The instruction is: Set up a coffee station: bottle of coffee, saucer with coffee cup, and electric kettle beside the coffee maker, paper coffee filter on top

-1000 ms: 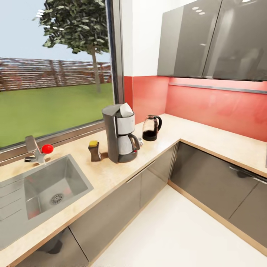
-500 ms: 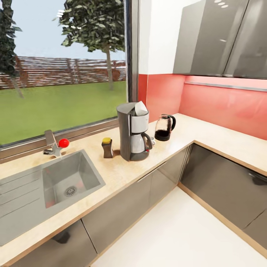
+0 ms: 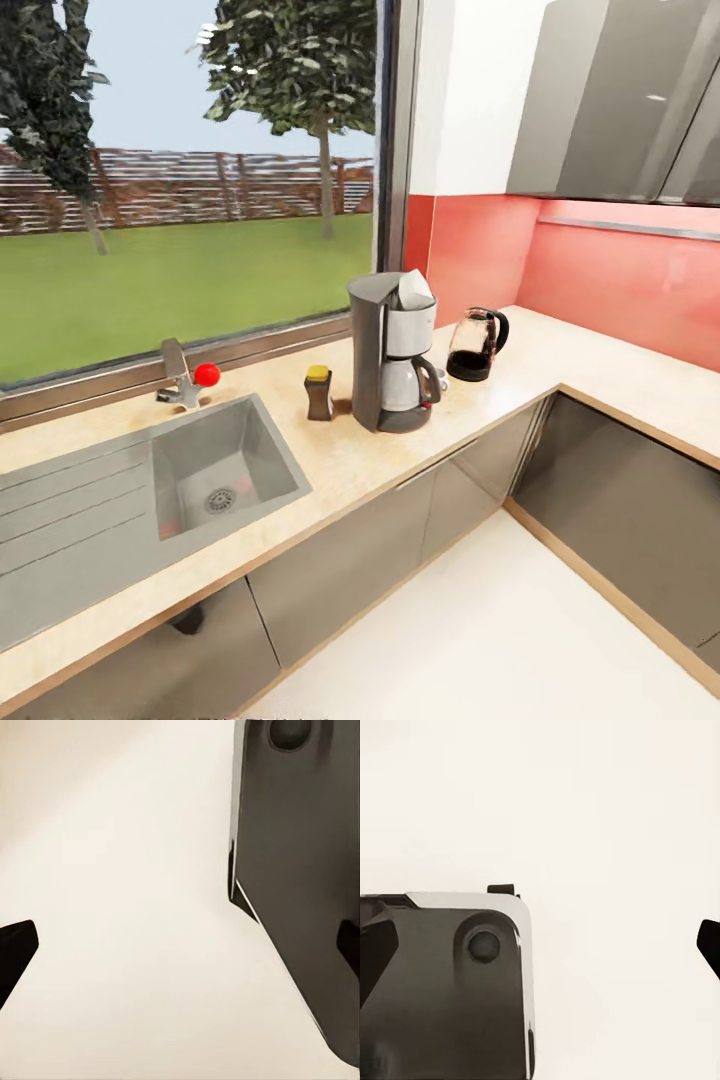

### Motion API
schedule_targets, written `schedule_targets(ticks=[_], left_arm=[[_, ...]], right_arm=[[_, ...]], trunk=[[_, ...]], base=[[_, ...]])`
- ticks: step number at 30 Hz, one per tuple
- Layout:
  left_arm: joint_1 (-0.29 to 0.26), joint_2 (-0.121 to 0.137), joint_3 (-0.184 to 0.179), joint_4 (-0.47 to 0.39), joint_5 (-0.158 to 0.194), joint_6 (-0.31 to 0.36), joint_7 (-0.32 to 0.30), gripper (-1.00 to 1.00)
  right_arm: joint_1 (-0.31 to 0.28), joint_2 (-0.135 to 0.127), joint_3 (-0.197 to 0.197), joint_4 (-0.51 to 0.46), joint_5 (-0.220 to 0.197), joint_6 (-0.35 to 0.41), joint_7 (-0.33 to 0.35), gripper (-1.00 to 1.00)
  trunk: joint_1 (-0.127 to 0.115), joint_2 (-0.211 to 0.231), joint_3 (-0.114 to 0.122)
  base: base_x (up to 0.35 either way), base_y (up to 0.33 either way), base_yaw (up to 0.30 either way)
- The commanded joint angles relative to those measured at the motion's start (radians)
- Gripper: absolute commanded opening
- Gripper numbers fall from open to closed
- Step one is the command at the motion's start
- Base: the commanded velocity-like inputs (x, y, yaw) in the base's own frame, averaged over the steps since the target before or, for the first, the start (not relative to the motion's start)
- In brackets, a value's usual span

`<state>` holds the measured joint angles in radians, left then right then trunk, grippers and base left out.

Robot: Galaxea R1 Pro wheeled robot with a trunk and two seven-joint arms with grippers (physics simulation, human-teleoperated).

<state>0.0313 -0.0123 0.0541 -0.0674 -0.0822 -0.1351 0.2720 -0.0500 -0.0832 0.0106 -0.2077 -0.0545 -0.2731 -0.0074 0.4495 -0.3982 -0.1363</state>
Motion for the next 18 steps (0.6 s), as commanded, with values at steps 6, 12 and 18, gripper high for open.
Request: schedule_targets(ticks=[6,12,18], left_arm=[[0.001,0.0,0.006,0.012,-0.008,-0.003,0.007,1.0],[0.001,0.001,0.007,0.013,-0.008,-0.003,0.001,1.0],[0.001,0.0,0.008,0.012,-0.008,-0.004,-0.005,1.0]], right_arm=[[-0.001,0.001,0.002,0.001,-0.006,-0.003,0.0,1.0],[-0.001,0.001,0.002,0.0,-0.005,-0.004,0.0,1.0],[-0.001,0.002,0.002,0.001,-0.005,-0.005,0.0,1.0]], trunk=[[0.001,-0.002,-0.006],[0.001,-0.002,-0.01],[0.001,-0.002,-0.013]], base=[[0.0,0.0,0.235],[0.0,0.0,0.266],[-0.061,0.021,0.271]])
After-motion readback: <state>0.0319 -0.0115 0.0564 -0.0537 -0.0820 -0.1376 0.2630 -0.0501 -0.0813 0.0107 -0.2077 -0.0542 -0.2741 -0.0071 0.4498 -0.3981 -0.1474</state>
